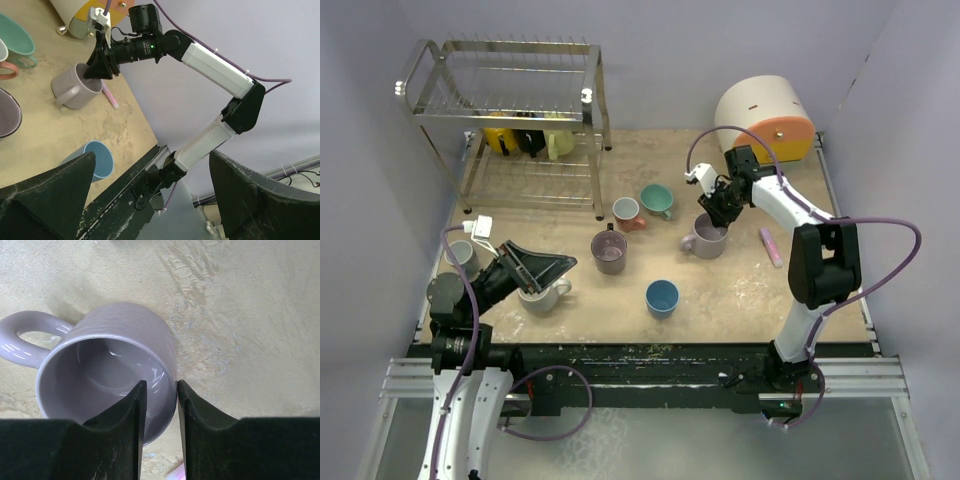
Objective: Load the cups into the dish rack
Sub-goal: Pick up the cup at the center of the board.
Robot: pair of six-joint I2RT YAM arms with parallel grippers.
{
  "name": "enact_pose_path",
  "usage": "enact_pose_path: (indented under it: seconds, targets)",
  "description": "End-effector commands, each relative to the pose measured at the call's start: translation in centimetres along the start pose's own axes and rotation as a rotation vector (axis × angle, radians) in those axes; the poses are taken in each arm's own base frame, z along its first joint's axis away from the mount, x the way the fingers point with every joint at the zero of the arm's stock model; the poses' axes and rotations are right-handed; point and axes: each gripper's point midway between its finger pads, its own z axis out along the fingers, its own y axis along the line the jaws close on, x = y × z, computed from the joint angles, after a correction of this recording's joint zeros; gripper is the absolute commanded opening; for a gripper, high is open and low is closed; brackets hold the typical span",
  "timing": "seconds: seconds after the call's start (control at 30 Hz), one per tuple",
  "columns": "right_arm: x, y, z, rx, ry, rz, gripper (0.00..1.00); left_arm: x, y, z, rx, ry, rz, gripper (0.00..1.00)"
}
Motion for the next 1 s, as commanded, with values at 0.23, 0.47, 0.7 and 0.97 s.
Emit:
enact_pose_path:
  seconds: [0.23, 0.47, 0.7, 0.97]
  targets:
    - [-0.3, -0.1, 0.7, 0.027, -0.057, 0.090, 0.22, -1.0, -0.4, 0.7, 0.039, -0.020, 0.009, 0.97]
    - [-1.1, -0.8, -0.6, 0.048, -0.127, 0.099, 0.00, -1.1, -0.2, 1.4, 0.051, -0.031, -0.032, 0.97]
    - [-2.8, -1.3, -6.5, 0.034, -0.358, 0.092, 0.00, 0.9, -0.2, 4.5, 0.085, 0.016, -0.082, 0.94]
    - [-7.1, 1.4, -14.7, -0.008, -0.653, -0.037, 0.00, 4.6, -4.4, 10.3, 0.167, 0.111, -0.033, 0.93]
